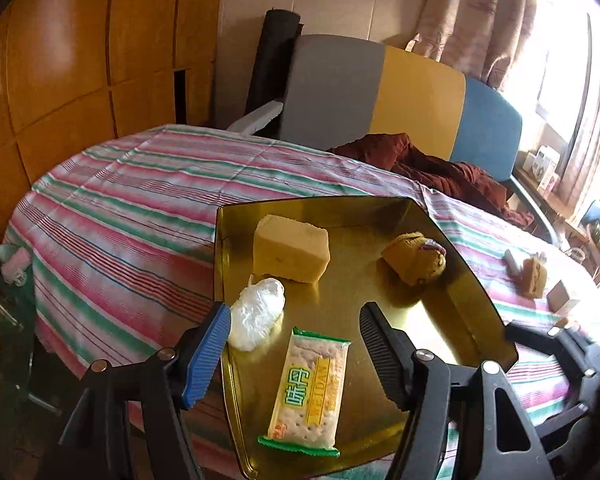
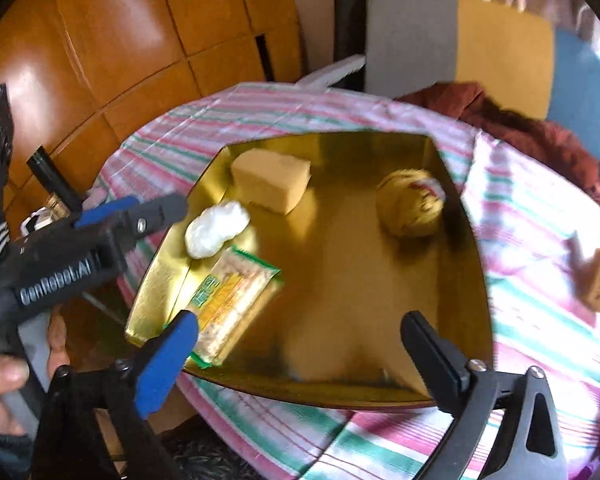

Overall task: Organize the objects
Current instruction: 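Place the plastic bag and biscuit packet into the gold tray with both grippers, then move both grippers back to the purple sachets and green box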

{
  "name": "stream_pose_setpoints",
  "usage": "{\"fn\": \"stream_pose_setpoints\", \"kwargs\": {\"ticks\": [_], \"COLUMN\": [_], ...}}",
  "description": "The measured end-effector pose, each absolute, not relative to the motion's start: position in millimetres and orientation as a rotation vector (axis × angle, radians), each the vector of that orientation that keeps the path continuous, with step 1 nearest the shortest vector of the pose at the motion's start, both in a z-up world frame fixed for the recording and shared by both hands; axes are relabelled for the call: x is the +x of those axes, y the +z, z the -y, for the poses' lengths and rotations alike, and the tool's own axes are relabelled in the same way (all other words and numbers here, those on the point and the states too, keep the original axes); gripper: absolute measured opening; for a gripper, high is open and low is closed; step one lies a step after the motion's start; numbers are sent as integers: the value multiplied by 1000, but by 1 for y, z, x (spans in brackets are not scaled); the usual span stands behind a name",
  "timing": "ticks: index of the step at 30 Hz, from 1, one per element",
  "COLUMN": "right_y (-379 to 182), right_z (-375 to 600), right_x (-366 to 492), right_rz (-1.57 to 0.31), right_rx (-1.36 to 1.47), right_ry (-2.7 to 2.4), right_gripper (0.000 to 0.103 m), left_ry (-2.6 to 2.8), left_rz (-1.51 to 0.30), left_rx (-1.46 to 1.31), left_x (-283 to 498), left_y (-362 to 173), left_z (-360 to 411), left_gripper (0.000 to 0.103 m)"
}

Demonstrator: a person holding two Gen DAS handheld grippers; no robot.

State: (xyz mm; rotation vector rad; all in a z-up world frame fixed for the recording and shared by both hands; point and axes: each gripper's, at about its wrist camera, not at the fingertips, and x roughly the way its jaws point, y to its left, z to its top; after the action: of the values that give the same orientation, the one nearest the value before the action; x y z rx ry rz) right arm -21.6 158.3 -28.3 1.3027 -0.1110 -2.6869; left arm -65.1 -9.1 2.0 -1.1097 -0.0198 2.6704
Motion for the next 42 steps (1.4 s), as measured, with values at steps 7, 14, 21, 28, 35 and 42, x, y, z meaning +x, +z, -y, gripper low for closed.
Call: {"fn": "stream_pose_setpoints", "kwargs": {"ticks": [7,14,21,28,35,42], "right_y": [-17,-19,-22,-23,-23,-27], "right_z": [-164,-174,-188,-205,-224,-258], "right_x": [-2,10,16,22,30,41], "right_rz": [-30,-50,-30,16,44,112], "right_rx": [1208,1199,1211,1235,1258,1318], "right_ry": [-2864,-2937,-3003,-3044,-3075,-3126], "right_gripper": [103,103,103,103,103,103], "left_ry": [2660,2667,2659,2655,2637,2604], "left_rz": [-40,-150,-197,-225,-244,-270], "left_rx": [-1116,-1049,-1025,-1000,-991,-998], "left_x": [-51,-36,-29,-25,-21,-16], "left_y": [-3,0,0,2,3,0], "left_z": [-6,-22,-30,-35,-42,-52], "left_gripper": [68,68,68,68,68,68]}}
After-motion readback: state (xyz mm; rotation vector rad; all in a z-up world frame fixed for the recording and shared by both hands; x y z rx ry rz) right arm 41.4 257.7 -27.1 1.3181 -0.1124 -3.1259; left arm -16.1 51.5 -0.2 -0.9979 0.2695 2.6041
